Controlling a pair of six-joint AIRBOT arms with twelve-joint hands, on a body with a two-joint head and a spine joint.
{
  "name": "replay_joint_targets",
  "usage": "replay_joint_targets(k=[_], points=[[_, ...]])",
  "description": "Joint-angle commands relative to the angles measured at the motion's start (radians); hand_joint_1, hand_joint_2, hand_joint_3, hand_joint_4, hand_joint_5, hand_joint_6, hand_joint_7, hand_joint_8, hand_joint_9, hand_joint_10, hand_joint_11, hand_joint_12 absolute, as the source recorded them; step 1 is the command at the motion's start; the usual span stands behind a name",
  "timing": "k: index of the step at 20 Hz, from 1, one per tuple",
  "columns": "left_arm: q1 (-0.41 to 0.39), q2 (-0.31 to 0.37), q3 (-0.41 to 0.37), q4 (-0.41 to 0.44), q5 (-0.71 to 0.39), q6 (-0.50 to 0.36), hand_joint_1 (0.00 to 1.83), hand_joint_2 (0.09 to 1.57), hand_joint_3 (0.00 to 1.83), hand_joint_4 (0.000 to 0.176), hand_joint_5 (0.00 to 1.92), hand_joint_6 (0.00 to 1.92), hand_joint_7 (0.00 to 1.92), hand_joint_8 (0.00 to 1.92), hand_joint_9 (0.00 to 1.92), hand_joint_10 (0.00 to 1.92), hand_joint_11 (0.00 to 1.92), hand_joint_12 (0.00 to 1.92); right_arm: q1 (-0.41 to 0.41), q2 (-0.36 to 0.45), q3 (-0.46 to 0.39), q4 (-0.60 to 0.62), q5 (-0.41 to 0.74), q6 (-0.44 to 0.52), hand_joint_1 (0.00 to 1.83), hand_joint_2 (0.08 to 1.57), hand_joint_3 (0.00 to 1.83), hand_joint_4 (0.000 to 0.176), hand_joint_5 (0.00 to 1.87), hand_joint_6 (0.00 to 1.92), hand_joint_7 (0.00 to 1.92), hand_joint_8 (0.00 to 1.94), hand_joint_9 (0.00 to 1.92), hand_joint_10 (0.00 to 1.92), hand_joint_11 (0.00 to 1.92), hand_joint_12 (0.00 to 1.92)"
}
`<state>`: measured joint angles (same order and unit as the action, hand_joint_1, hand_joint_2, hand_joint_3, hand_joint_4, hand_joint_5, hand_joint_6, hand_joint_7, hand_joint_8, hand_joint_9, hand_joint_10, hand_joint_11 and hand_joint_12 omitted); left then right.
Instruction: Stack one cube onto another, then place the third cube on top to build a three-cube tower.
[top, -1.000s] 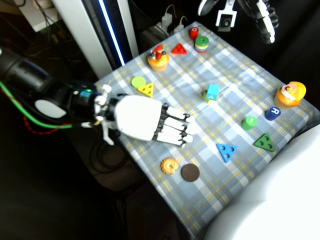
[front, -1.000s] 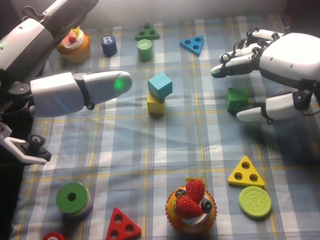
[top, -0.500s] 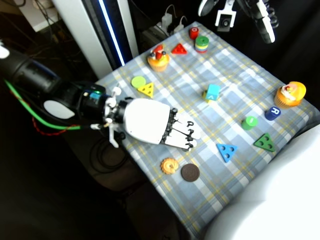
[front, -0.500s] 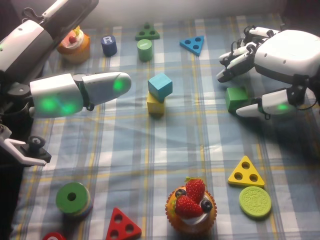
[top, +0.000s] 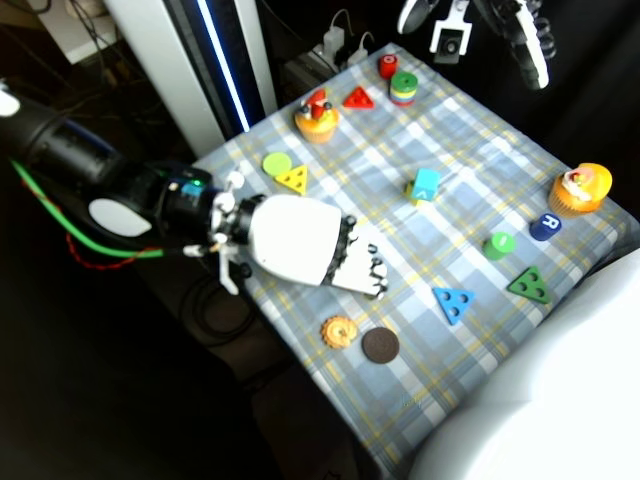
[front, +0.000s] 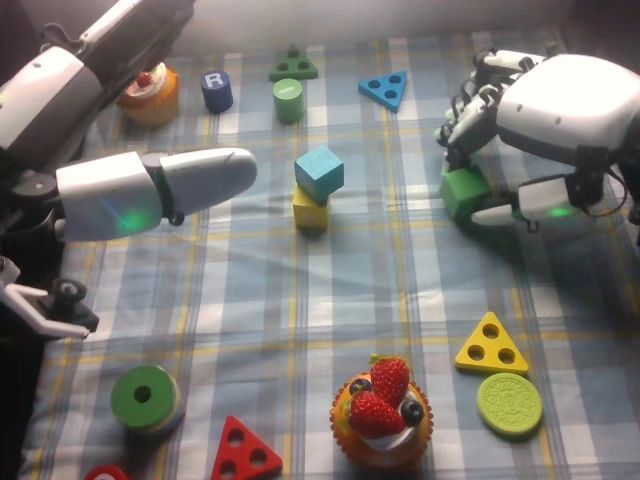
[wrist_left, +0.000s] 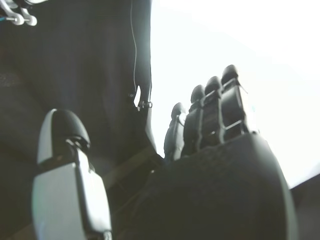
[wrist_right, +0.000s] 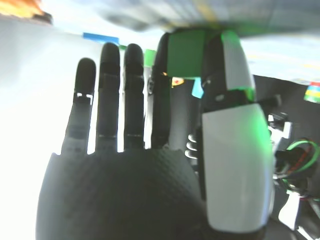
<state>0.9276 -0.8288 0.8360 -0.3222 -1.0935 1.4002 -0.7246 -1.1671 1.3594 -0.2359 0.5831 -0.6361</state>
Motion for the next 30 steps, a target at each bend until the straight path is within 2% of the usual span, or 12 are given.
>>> replay_joint_targets(k=[1, 2, 5, 7, 9, 12, 13, 16, 18, 21, 22, 30], points=[[-0.008, 0.003, 0.001, 0.016, -0.126, -0.01, 0.74, 0.92, 0.0, 0.143, 0.06, 0.0, 0.1, 0.01, 0.07, 0.01, 0.09, 0.07, 0.026, -0.003, 0.005, -0.002, 0.134, 0.029, 1.16, 1.09, 0.0, 0.0, 1.04, 0.89, 0.73, 0.0, 0.59, 0.0, 0.08, 1.01], [-0.006, 0.008, 0.001, 0.015, -0.123, -0.01, 0.75, 0.91, 0.0, 0.156, 0.06, 0.0, 0.09, 0.0, 0.06, 0.0, 0.06, 0.06, 0.059, -0.003, 0.016, -0.063, 0.143, 0.083, 1.15, 1.1, 0.0, 0.0, 1.02, 0.93, 0.72, 0.0, 0.59, 0.0, 0.1, 1.0], [0.009, 0.023, 0.001, 0.008, -0.121, -0.01, 0.76, 0.91, 0.0, 0.152, 0.06, 0.0, 0.1, 0.0, 0.07, 0.01, 0.05, 0.06, 0.147, -0.008, 0.036, -0.186, 0.146, 0.156, 1.16, 1.11, 0.0, 0.0, 0.98, 0.97, 0.7, 0.0, 0.61, 0.01, 0.11, 0.97], [0.014, 0.026, 0.001, 0.0, -0.123, -0.01, 0.73, 0.91, 0.0, 0.173, 0.06, 0.0, 0.1, 0.01, 0.08, 0.01, 0.04, 0.06, 0.185, -0.029, 0.054, -0.25, 0.154, 0.21, 1.16, 1.1, 0.0, 0.0, 0.99, 0.95, 0.71, 0.0, 0.62, 0.0, 0.14, 0.92], [0.016, 0.026, 0.003, -0.004, -0.125, -0.01, 0.68, 0.92, 0.0, 0.176, 0.04, 0.0, 0.1, 0.0, 0.07, 0.0, 0.02, 0.06, 0.213, -0.056, 0.073, -0.29, 0.163, 0.238, 1.17, 1.1, 0.0, 0.0, 1.02, 0.92, 0.74, 0.01, 0.59, 0.0, 0.13, 0.91], [0.016, 0.026, 0.008, -0.006, -0.126, -0.01, 0.64, 0.96, 0.0, 0.152, 0.07, 0.0, 0.16, 0.01, 0.16, 0.02, 0.11, 0.12, 0.232, -0.09, 0.103, -0.344, 0.163, 0.282, 1.17, 1.07, 0.0, 0.0, 1.07, 0.82, 0.73, 0.0, 0.57, 0.0, 0.04, 1.01], [0.016, 0.026, 0.01, -0.006, -0.126, -0.01, 0.53, 1.02, 0.0, 0.124, 0.09, 0.0, 0.17, 0.0, 0.17, 0.01, 0.13, 0.14, 0.232, -0.104, 0.116, -0.356, 0.162, 0.296, 1.16, 1.07, 0.0, 0.0, 1.07, 0.83, 0.72, 0.0, 0.55, 0.0, 0.01, 1.0], [0.015, 0.026, 0.012, -0.006, -0.127, -0.01, 0.06, 1.23, 0.0, 0.106, 0.08, 0.0, 0.15, 0.0, 0.18, 0.0, 0.13, 0.25, 0.233, -0.139, 0.143, -0.374, 0.15, 0.304, 1.17, 1.07, 0.0, 0.0, 1.08, 0.81, 0.72, 0.0, 0.55, 0.0, 0.0, 1.06], [0.014, 0.025, 0.014, -0.006, -0.124, -0.01, 0.0, 1.22, 0.0, 0.112, 0.1, 0.0, 0.19, 0.0, 0.22, 0.0, 0.07, 0.49, 0.243, -0.16, 0.155, -0.39, 0.139, 0.304, 1.17, 1.06, 0.0, 0.0, 1.09, 0.79, 0.75, 0.0, 0.58, 0.01, 0.0, 1.11], [0.009, 0.02, 0.02, -0.005, -0.118, -0.01, 0.0, 1.21, 0.0, 0.11, 0.1, 0.0, 0.21, 0.01, 0.23, 0.0, 0.05, 0.52, 0.254, -0.18, 0.163, -0.41, 0.133, 0.304, 1.16, 1.06, 0.0, 0.0, 1.09, 0.8, 0.76, 0.0, 0.6, 0.0, 0.0, 1.02], [0.007, 0.018, 0.022, -0.005, -0.117, -0.01, 0.0, 1.2, 0.0, 0.122, 0.1, 0.0, 0.2, 0.0, 0.22, 0.0, 0.04, 0.52, 0.256, -0.183, 0.164, -0.413, 0.133, 0.304, 1.16, 1.06, 0.0, 0.0, 1.1, 0.8, 0.75, 0.0, 0.58, 0.0, 0.0, 0.98], [-0.002, 0.009, 0.03, 0.0, -0.11, -0.01, 0.0, 1.21, 0.01, 0.089, 0.13, 0.01, 0.23, 0.01, 0.22, 0.0, 0.05, 0.53, 0.277, -0.209, 0.172, -0.442, 0.133, 0.304, 1.11, 1.07, 0.0, 0.001, 1.07, 0.86, 0.75, 0.0, 0.56, 0.0, 0.0, 0.97]])
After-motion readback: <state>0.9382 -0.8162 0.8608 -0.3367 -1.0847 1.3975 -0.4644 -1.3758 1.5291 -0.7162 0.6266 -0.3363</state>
